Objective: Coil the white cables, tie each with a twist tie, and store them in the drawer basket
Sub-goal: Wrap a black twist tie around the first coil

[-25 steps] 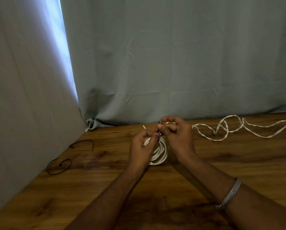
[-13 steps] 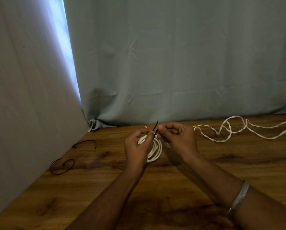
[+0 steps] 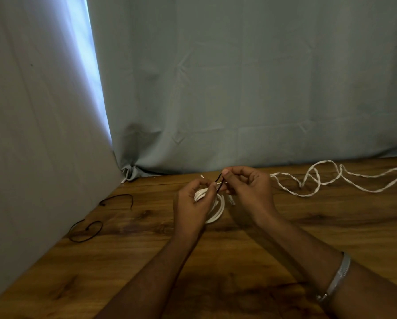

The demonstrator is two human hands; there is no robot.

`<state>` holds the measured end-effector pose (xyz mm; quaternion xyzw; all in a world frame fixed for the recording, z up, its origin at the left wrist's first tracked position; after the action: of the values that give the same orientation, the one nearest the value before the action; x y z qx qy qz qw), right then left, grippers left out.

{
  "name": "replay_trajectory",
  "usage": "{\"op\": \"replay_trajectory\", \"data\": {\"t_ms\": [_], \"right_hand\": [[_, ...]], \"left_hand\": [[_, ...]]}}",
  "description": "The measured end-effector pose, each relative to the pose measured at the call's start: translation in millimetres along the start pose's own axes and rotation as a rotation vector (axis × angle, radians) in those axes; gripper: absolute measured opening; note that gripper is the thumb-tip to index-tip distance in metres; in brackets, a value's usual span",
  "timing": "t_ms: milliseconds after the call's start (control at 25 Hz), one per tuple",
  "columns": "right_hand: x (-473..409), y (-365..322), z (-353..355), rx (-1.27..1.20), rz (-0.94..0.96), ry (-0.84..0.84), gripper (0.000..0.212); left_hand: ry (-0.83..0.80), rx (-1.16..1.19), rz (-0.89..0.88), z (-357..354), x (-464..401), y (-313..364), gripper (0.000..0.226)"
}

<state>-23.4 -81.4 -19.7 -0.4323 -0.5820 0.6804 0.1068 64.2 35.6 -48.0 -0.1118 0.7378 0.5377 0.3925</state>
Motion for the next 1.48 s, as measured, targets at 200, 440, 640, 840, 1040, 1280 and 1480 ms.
{"op": "replay_trajectory", "data": {"t_ms": [200,440,640,840,1040,1280,1480], "right_hand": [[-5,5,2,0.139,0.043,-0.033,0.007],[-6,7,3,0.22,0.004,-0.124,0.013],[-6,7,4,0.226,0.043,-0.102,0.018],[-1,4,3,0.297,0.107,-0.152,0.022],[0,2,2,0.336,0.118,-0.139,0.021],[-1,5,3,0.363,0.139,-0.123,0.016],[-3,6,4,0.36,0.138,-0.108,0.016]], "left_hand": [[-0.094,-0.008,-0.008,1,0,1,0.005],[-0.149,0.017,-0.041,2,-1,1,0.009],[-0.015,0.023,-0.016,4,-2,-2,0.013],[-0.057,-0.173,-0.078,10,-2,-1,0.021],[-0.066,-0.251,-0.141,13,-4,0,0.022],[-0.102,-0.297,-0.18,14,-3,0,0.025],[-0.075,-0.327,-0.198,16,-6,-4,0.024]]}}
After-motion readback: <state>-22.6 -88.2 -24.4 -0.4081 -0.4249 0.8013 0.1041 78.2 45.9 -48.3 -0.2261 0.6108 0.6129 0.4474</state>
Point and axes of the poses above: each hand's wrist, its own x-axis away from the middle knuckle, its own z-axis out of the back of the hand, y = z × x, the point moved 2 cm from there along -x, towards the middle knuckle, and after that the axes turned 13 degrees about x, right-handed, at the moved point
